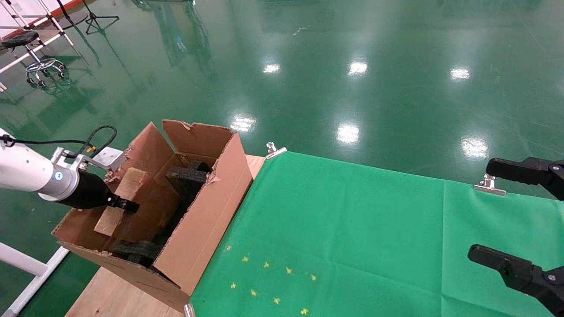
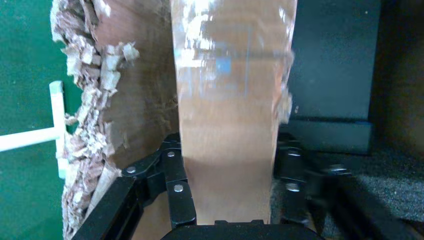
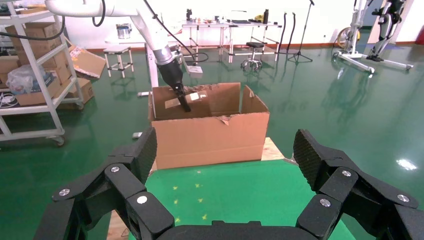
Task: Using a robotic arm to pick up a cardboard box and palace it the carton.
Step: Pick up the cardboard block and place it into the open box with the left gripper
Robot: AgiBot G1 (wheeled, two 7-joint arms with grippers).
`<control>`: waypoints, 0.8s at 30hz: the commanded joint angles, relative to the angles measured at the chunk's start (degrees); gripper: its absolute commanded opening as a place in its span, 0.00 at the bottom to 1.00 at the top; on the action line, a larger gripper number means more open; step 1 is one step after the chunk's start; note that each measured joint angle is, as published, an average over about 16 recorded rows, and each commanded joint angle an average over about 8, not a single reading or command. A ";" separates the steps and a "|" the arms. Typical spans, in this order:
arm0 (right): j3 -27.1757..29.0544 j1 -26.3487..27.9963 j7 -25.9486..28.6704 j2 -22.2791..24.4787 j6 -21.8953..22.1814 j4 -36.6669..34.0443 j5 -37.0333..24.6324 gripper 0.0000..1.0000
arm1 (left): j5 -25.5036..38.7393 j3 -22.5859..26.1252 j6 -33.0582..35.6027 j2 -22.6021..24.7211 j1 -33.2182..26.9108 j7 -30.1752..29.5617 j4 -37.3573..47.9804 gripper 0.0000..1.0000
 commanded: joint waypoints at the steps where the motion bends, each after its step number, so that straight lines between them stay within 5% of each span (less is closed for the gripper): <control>1: 0.00 0.00 0.00 0.00 0.00 0.00 0.00 1.00 | 0.10 0.04 0.16 -0.10 -0.03 -0.07 -0.18 1.00; 24: 0.00 0.00 0.00 0.00 0.00 0.00 0.00 1.00 | -0.79 -1.16 0.97 -2.77 -3.48 0.12 -4.86 1.00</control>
